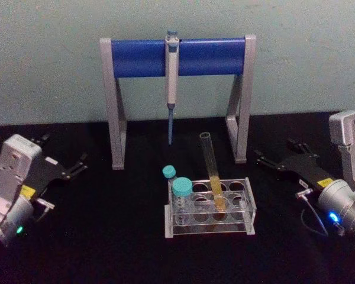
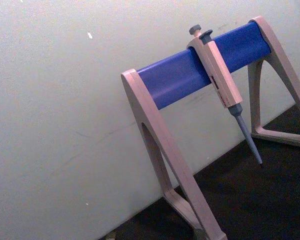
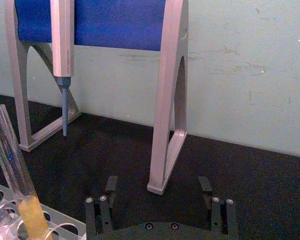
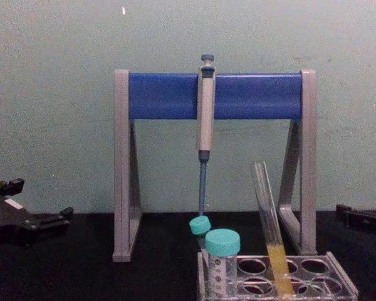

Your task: Pick up the test tube from the test tube rack, shake it, then place it back into the test tube rack.

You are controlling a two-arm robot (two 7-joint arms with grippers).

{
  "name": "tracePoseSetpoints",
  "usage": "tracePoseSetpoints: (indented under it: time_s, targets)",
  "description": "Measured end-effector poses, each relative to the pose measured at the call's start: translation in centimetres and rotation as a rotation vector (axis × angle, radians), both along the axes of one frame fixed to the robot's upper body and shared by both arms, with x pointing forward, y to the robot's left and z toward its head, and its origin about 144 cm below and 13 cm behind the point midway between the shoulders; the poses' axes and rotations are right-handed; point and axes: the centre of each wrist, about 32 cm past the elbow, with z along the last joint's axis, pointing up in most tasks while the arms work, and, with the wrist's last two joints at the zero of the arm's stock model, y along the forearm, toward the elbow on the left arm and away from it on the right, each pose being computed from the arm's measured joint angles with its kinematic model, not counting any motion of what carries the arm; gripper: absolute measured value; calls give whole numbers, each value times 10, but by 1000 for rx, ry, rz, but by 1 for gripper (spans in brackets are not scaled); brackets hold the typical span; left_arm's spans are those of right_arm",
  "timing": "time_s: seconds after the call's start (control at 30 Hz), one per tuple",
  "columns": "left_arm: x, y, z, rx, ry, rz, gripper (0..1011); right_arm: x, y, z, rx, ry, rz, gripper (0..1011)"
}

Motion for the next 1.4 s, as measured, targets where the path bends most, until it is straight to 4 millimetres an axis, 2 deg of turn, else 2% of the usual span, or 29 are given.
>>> tracePoseSetpoints:
  time_s: [1.4]
  targets:
    - [0,0,0,0,0,0,1001,0,0,0,0,0,0,1000]
